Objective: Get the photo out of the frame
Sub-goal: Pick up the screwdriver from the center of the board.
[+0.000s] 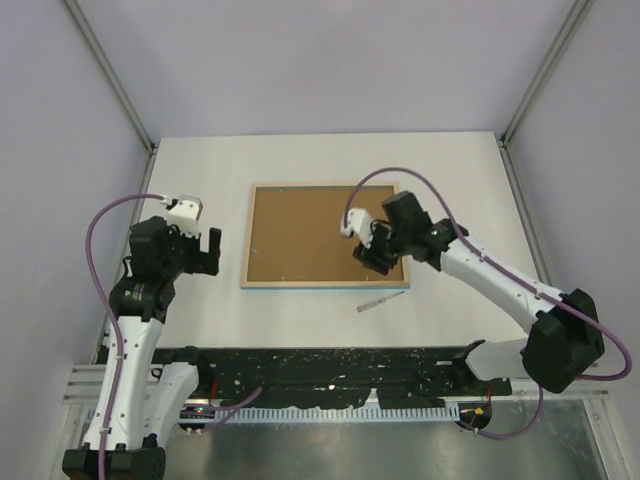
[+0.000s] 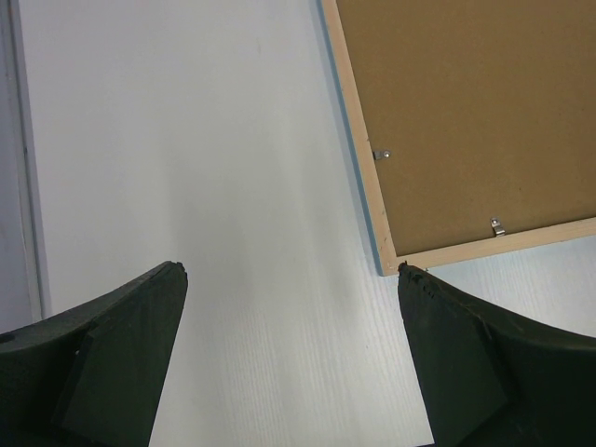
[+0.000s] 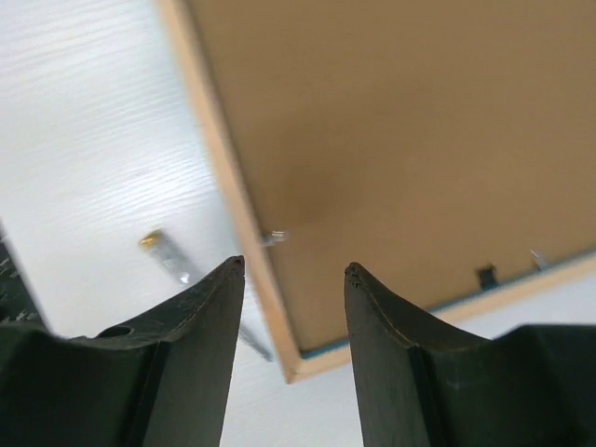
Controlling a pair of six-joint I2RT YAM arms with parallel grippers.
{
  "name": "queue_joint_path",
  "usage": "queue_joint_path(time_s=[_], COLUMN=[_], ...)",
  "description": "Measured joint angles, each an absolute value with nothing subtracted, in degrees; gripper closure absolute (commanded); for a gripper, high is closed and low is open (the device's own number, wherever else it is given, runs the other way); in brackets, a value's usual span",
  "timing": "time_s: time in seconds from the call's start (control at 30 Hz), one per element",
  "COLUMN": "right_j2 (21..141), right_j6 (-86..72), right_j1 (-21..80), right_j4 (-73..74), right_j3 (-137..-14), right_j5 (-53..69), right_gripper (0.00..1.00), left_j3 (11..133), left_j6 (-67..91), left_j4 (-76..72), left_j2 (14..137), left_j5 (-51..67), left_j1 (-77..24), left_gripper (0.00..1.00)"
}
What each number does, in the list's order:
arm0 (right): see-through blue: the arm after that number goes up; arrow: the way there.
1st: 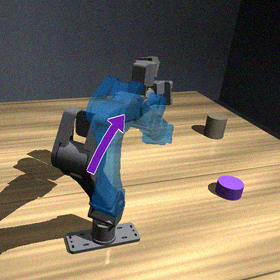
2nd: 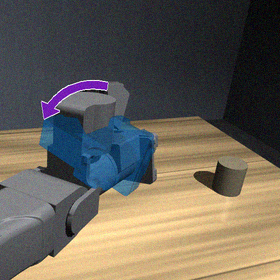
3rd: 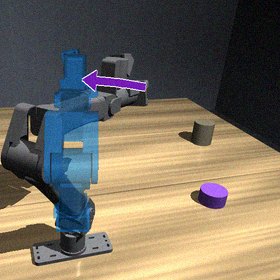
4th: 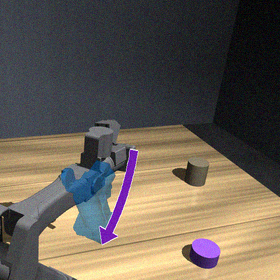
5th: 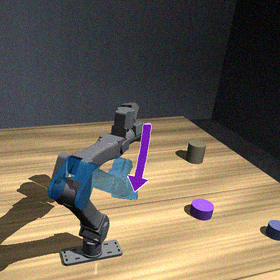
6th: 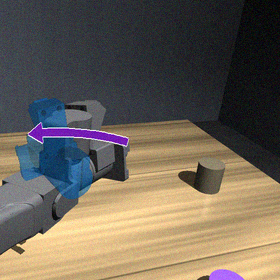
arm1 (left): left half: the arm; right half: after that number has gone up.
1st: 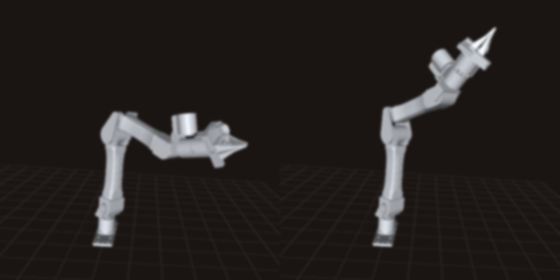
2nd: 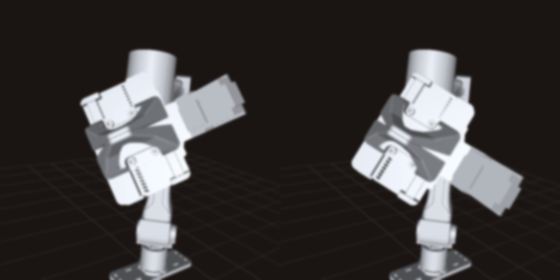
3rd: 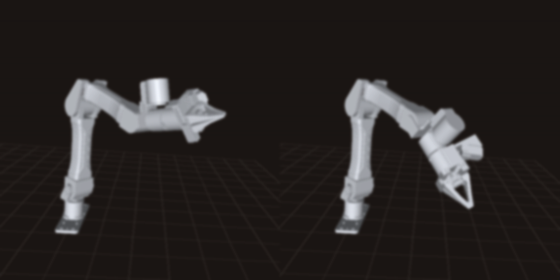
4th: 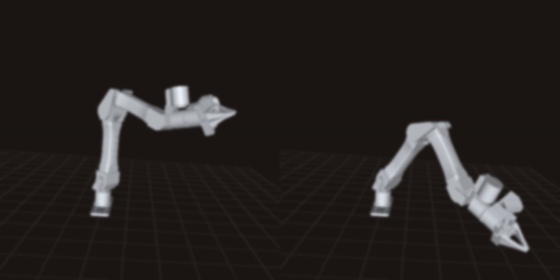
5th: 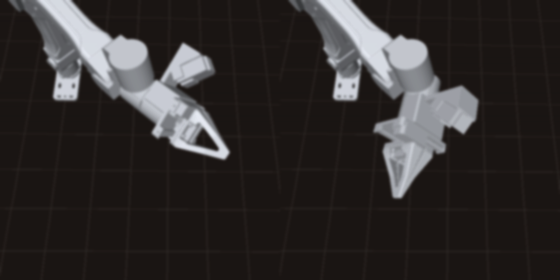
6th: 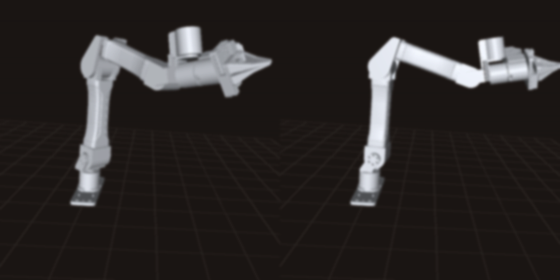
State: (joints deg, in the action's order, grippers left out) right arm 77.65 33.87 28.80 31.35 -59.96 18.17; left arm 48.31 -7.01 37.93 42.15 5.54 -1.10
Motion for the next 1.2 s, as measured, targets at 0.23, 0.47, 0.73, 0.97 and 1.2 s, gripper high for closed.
queue_joint_path(time_s=[0.23,0.47,0.73,0.97,1.2], right_j2=[78.54,84.79,89.78,89.6,85.58], right_j6=[43.77,45.56,45.58,45.74,46.46], right_j1=[43.83,47.35,48.88,48.9,48.9], right_j4=[37.82,38.59,35.33,34.11,34.76], right_j3=[-51.96,-51.86,-50.17,-49.63,-49.63], right_j5=[20.67,18.98,16.14,15.59,17.21], right_gripper=[0.48,0.48,0.48,0.48,0.47], left_j3=[47.72,47.31,46.89,46.78,46.48], left_j6=[-8.08,-8.21,-8.21,-8.21,-8.21], left_j4=[37.54,37.41,37.04,36.95,36.75], left_j2=[40.97,40.84,40.58,40.58,39.81], left_j5=[8.03,9.47,11.25,12.19,13.08], left_j1=[1.19,3.05,4.12,4.34,5.17], left_gripper=[0.0,0.0,0.0,0.0,0.0])
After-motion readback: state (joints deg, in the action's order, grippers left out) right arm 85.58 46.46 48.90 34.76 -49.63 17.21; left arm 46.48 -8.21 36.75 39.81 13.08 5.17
